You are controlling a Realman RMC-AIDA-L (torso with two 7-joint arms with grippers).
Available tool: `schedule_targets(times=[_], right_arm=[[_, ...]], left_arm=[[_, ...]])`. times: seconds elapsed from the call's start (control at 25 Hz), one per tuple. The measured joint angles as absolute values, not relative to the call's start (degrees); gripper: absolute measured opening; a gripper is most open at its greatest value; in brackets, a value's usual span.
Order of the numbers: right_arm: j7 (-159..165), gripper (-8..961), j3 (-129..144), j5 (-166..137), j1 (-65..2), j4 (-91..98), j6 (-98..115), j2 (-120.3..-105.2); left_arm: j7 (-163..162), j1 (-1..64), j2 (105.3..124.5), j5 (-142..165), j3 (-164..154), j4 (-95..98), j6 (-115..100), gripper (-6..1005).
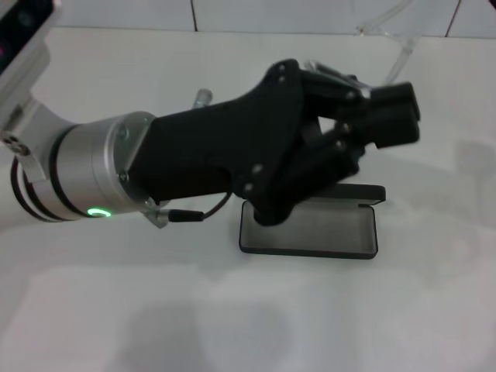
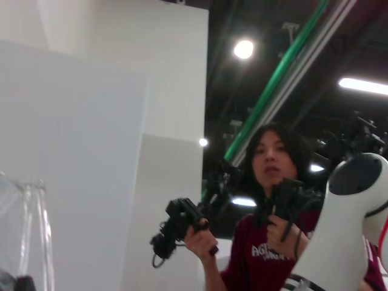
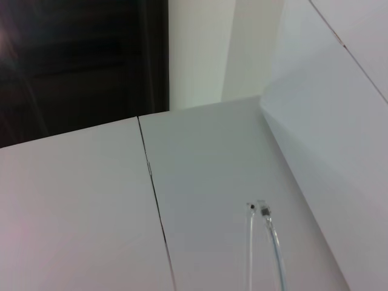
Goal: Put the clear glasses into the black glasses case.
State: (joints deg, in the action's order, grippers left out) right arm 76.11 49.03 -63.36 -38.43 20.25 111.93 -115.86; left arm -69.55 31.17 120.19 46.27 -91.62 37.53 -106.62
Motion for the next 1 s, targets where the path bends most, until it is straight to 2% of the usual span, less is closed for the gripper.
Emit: schedule_targets(times=[1.0], right_arm=[[73.08, 76, 60.41, -63.49, -40.2, 20.75, 105.38, -116.02]], left_arm=[[-66.9, 31.44, 119.94, 42.63, -87.67, 30.39, -103.41, 81]])
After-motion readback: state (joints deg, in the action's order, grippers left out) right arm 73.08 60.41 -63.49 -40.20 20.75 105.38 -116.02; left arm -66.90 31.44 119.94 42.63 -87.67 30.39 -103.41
